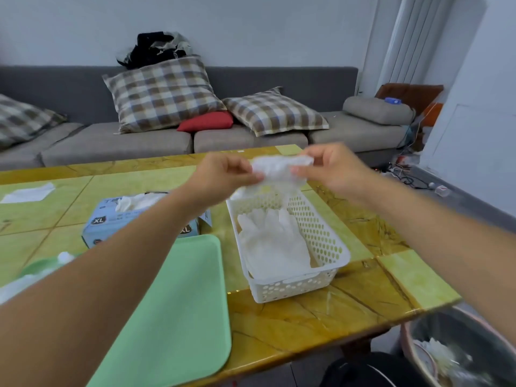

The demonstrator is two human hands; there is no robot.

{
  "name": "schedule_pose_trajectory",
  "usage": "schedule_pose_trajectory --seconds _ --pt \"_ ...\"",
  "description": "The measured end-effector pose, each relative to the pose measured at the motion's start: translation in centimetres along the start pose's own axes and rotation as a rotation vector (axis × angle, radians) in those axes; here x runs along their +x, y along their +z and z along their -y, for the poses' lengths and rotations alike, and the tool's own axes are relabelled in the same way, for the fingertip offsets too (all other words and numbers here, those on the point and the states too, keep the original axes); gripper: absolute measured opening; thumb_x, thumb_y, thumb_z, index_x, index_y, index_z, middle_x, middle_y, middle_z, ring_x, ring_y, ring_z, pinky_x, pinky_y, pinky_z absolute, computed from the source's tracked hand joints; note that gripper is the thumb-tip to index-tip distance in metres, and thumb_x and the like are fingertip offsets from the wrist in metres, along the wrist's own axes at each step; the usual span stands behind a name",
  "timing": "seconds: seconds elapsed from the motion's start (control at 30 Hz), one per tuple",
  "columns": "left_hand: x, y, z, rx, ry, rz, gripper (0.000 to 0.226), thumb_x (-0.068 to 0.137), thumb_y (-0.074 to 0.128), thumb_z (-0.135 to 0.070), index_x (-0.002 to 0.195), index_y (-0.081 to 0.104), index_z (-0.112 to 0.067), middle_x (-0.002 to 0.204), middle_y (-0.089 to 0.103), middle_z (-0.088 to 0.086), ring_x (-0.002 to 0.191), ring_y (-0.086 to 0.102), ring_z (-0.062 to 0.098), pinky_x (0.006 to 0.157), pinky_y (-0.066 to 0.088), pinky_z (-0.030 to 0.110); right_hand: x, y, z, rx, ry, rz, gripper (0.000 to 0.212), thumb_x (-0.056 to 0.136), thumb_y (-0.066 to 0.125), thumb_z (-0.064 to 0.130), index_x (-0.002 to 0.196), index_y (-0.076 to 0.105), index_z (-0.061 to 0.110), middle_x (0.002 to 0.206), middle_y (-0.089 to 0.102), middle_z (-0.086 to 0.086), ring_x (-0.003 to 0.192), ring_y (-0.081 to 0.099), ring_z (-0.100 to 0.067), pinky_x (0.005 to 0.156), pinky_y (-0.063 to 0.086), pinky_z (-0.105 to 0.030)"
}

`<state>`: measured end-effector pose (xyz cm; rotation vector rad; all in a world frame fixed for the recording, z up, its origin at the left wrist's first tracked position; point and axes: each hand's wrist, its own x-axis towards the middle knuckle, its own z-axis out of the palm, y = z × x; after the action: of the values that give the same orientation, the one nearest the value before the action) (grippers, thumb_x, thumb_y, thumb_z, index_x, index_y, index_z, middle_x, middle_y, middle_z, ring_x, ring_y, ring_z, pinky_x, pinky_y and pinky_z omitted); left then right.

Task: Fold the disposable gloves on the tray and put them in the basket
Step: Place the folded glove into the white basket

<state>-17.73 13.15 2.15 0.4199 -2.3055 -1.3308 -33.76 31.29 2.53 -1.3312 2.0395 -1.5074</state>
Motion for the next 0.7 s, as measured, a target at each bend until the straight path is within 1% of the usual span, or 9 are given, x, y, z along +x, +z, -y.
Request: schedule_pose_trajectory --seconds 0.07,0.17,0.23,0.3,0.43,0.53,0.6,0.67,0.7 --pt "-2.0 1.3 2.4 0.165 0.044 0.118 0.019 0.076 0.088 -0.02 0.079 0.077 -0.005 0.073 0.075 0.001 0.06 0.059 0.001 0.06 0.045 0.011 -2.5 1.5 -2.5 -0.1 0.003 0.119 0.011 0.087 0.077 0.004 0.096 0.076 0.0 0.09 0.076 -0.008 0.078 0.066 -0.007 0.075 0.053 -0.02" --pt "-4.0 3.0 4.6 0.456 0.112 0.337 0.016 0.074 0.09 -0.023 0.086 0.082 -0.016 0.082 0.077 -0.01 0.071 0.066 -0.009 0.068 0.045 0.005 -5.4 3.1 -4.7 -0.262 0.001 0.328 0.006 0.087 0.078 0.007 0.092 0.079 0.01 0.088 0.077 0.005 0.079 0.069 -0.005 0.078 0.053 -0.021" --pt "-4.6 3.6 4.8 0.572 0.144 0.427 0.015 0.076 0.088 -0.024 0.09 0.081 -0.022 0.088 0.077 -0.015 0.076 0.063 -0.015 0.074 0.043 0.003 -6.6 3.5 -4.8 -0.424 -0.063 0.396 0.006 0.088 0.077 0.011 0.09 0.08 0.017 0.089 0.077 0.009 0.083 0.068 -0.002 0.076 0.05 -0.014" --pt "-4.8 4.0 4.2 0.642 0.153 0.512 0.014 0.078 0.084 -0.022 0.092 0.081 -0.023 0.092 0.077 -0.015 0.079 0.063 -0.012 0.081 0.048 0.009 -7.0 3.5 -4.7 -0.492 -0.078 0.442 0.01 0.088 0.074 0.012 0.089 0.079 0.021 0.087 0.076 0.012 0.084 0.068 -0.005 0.077 0.051 -0.016" --pt "-4.9 4.7 1.6 0.843 0.061 0.749 0.025 0.082 0.066 -0.018 0.102 0.077 -0.029 0.103 0.075 -0.013 0.098 0.068 0.008 0.092 0.056 0.033 -5.9 2.8 -3.9 -0.591 0.064 0.66 0.015 0.087 0.067 0.025 0.095 0.078 0.03 0.091 0.077 0.009 0.088 0.072 -0.017 0.087 0.057 -0.046" --pt "-4.7 5.7 0.1 0.968 -0.031 0.888 0.041 0.081 0.051 -0.017 0.114 0.073 -0.029 0.115 0.071 -0.006 0.107 0.064 0.017 0.095 0.055 0.036 -4.8 2.4 -2.5 -0.568 0.276 0.819 0.022 0.099 0.062 0.033 0.102 0.08 0.021 0.1 0.078 0.01 0.096 0.072 -0.007 0.096 0.055 -0.033" --pt "-4.1 6.3 -0.5 1.003 -0.065 0.906 0.043 0.088 0.047 -0.012 0.119 0.072 -0.029 0.114 0.068 -0.009 0.106 0.061 0.015 0.092 0.052 0.03 -3.7 2.6 -1.8 -0.567 0.3 0.819 0.028 0.101 0.059 0.036 0.099 0.081 0.02 0.098 0.078 0.01 0.094 0.072 -0.003 0.091 0.054 -0.027" --pt "-3.5 6.7 -0.7 1.012 -0.072 0.902 0.037 0.094 0.05 -0.013 0.118 0.073 -0.03 0.102 0.063 -0.015 0.098 0.055 0.011 0.081 0.045 0.021 -2.5 3.6 -2.1 -0.657 0.207 0.718 0.019 0.091 0.073 0.038 0.102 0.08 0.023 0.096 0.077 0.013 0.088 0.069 -0.001 0.081 0.052 -0.027" --pt "-3.3 6.9 -0.5 1.017 -0.073 0.903 0.033 0.096 0.053 -0.015 0.119 0.072 -0.029 0.1 0.061 -0.014 0.096 0.053 0.011 0.077 0.042 0.02 -2.3 4.4 -2.2 -0.72 0.177 0.689 0.032 0.082 0.082 0.041 0.111 0.076 0.028 0.105 0.073 0.016 0.093 0.066 -0.003 0.082 0.052 -0.028"
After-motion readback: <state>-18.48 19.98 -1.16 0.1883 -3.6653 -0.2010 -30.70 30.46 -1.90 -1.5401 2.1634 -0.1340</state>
